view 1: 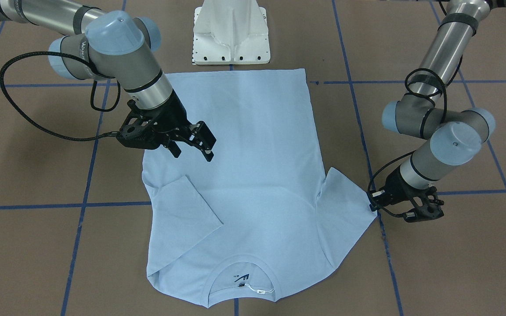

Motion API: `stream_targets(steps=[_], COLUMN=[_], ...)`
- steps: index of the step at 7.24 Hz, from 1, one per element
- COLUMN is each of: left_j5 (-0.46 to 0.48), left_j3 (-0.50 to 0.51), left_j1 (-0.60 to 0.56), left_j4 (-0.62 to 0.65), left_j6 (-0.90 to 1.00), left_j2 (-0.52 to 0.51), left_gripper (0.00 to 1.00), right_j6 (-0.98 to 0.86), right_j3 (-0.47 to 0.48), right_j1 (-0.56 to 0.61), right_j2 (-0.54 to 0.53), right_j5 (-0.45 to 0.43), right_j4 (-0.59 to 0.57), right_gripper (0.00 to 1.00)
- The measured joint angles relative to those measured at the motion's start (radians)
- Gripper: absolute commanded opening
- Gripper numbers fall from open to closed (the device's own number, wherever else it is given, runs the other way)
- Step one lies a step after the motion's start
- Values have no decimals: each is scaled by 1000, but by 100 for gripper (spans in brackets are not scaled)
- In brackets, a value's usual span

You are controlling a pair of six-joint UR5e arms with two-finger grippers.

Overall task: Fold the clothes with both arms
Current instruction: 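Grasp the other sleeve with the left gripper and fold it inward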

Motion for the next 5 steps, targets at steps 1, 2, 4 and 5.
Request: stream_targets(steps=[1, 2, 4, 5], left_j5=[0, 0, 6, 8], left_j3=[-26, -26, 67, 111], left_j1=[7, 30, 91, 106], left_j4=[0, 0, -3, -8], left_j6=[-70, -149, -249, -261], left_j2=[-29, -81, -220, -267], left_gripper=[0, 0, 78, 99], right_j6=[0, -1, -6, -8], right_j3=[1, 1, 2, 3], right_j1=[0, 0, 3, 3], right_j2=[1, 1, -5, -10], right_j5=[1, 2, 5, 5], right_j4=[0, 0, 1, 1], right_gripper=[100, 100, 100, 100])
